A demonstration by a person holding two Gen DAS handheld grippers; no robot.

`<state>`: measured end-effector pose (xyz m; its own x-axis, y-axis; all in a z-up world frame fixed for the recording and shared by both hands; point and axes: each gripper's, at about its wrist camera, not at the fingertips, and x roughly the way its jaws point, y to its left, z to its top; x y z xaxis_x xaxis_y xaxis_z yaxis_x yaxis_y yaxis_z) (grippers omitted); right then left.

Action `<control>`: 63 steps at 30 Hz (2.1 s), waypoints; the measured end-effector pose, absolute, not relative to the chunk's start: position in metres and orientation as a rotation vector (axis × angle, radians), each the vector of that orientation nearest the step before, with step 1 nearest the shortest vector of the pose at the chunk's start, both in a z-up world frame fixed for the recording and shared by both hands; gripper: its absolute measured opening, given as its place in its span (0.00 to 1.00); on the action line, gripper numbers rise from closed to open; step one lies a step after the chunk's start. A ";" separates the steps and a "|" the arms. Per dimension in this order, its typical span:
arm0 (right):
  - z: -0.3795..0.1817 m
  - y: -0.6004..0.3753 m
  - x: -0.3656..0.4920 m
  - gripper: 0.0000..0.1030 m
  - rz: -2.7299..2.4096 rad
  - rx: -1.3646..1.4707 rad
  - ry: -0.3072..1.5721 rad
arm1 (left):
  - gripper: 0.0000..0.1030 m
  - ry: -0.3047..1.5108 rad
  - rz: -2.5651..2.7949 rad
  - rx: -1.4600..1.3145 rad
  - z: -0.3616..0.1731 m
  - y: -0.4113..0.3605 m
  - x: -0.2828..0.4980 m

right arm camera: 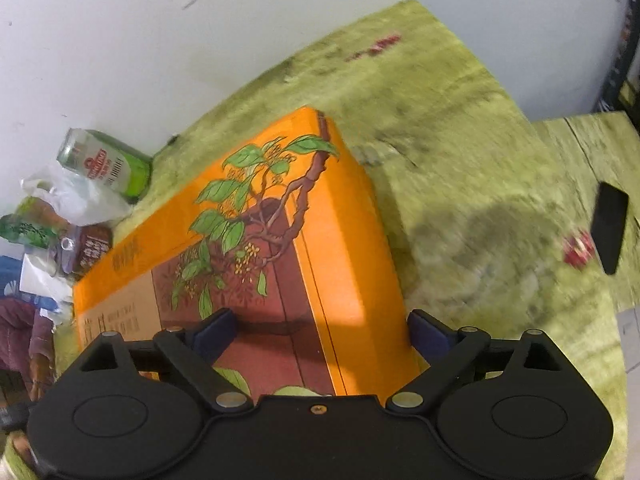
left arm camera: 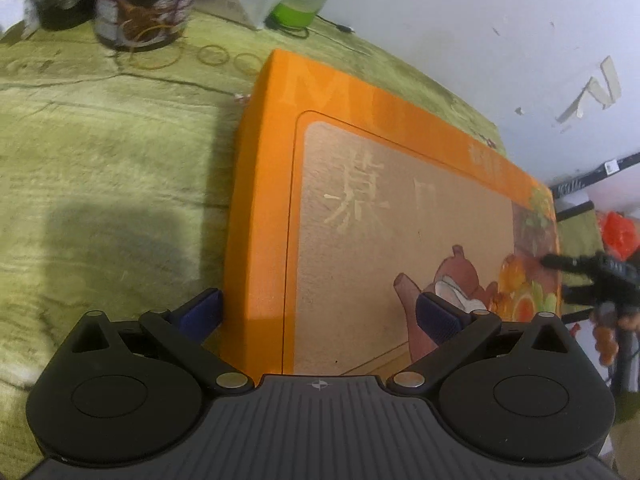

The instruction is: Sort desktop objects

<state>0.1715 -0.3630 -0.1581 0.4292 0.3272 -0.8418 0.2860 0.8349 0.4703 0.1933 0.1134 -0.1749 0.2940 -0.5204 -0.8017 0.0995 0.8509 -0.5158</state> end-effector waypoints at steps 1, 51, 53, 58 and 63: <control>-0.157 -0.360 0.176 0.91 0.029 0.606 1.147 | 0.99 1.207 -0.424 -0.417 -0.175 0.117 0.191; -0.091 -0.341 0.108 0.43 -0.225 0.432 1.089 | 0.84 1.029 -0.378 -0.215 -0.116 0.124 0.171; -0.090 -0.338 0.119 0.43 -0.212 0.418 1.075 | 0.84 0.994 -0.385 -0.191 -0.107 0.119 0.179; -0.094 -0.333 0.147 0.43 -0.180 0.393 1.055 | 0.84 0.936 -0.393 -0.152 -0.097 0.102 0.201; -0.097 -0.327 0.174 0.43 -0.149 0.367 1.035 | 0.84 0.939 -0.379 -0.127 -0.102 0.089 0.222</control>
